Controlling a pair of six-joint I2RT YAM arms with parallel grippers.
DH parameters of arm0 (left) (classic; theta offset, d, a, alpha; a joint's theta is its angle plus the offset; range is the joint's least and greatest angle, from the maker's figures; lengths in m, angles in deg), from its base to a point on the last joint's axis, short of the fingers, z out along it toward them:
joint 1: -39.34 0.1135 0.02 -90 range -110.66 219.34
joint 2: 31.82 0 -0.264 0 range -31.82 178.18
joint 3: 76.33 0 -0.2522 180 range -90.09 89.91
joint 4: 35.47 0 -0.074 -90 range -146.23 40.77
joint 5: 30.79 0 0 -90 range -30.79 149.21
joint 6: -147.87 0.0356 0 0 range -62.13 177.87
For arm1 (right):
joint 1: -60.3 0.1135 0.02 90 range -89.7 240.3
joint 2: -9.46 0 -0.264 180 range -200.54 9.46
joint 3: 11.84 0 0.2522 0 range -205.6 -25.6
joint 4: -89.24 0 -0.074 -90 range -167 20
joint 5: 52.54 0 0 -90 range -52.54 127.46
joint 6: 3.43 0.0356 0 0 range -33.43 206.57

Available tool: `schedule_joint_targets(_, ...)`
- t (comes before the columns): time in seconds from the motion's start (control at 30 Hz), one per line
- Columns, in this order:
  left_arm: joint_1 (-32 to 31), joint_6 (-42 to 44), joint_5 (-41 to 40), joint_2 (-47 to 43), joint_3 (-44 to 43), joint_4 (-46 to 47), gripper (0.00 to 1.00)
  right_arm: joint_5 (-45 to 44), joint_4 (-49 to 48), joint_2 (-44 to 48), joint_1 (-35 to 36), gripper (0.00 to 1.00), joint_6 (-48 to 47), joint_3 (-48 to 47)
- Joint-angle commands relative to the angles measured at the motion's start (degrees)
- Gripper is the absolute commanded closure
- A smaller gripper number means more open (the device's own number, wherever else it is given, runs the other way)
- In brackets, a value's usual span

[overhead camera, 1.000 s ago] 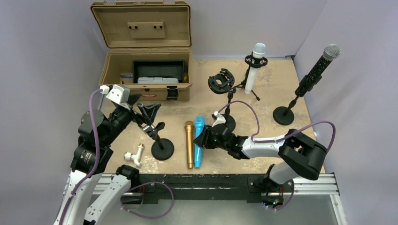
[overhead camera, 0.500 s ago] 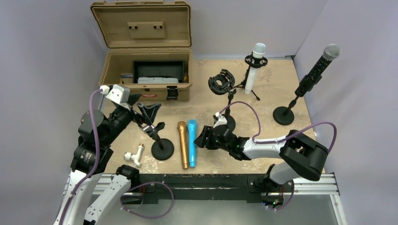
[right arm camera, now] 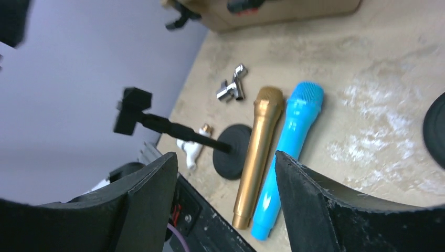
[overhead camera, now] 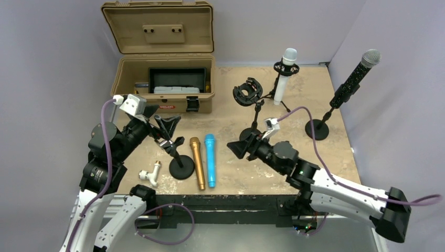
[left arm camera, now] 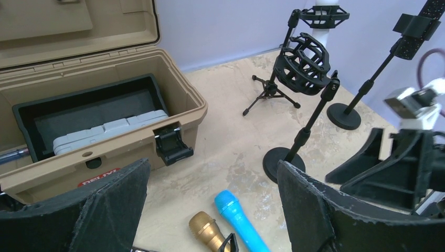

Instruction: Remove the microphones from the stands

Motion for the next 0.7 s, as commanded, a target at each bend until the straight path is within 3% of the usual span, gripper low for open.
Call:
schedule_joint_targets(0.0,0.4,-0.3,1.0,0.4,-0.8,1.4,0.12,-8.3,9.0,8.7,0.1,0.37,-4.4,-1.9)
schedule_joint_targets(0.2,0.4,-0.1,0.5,0.5,-0.7,1.4,0.12,-22.9,20.3,9.2,-0.6,0.43,-7.3,-11.6)
schedule_joint_targets(0.27,0.4,-0.1,0.5,0.6,-0.8,1.4,0.12,-23.9,22.6,7.3,-3.3,0.43,-9.1,-14.7)
schedule_joint_targets(0.43,0.3,-0.1,0.4,0.7,-0.7,1.3,0.12,-10.8,21.6,6.1,-20.3,0.38,-17.0,-17.3)
schedule_joint_targets(0.57,0.4,0.0,0.3,0.7,-0.7,1.3,0.12,-3.5,20.9,6.9,-25.3,0.22,-19.5,-18.5)
schedule_joint_targets(0.67,0.4,-0.1,0.7,0.8,-0.8,1.4,0.12,3.7,19.2,6.2,-28.6,0.18,-20.2,-20.3)
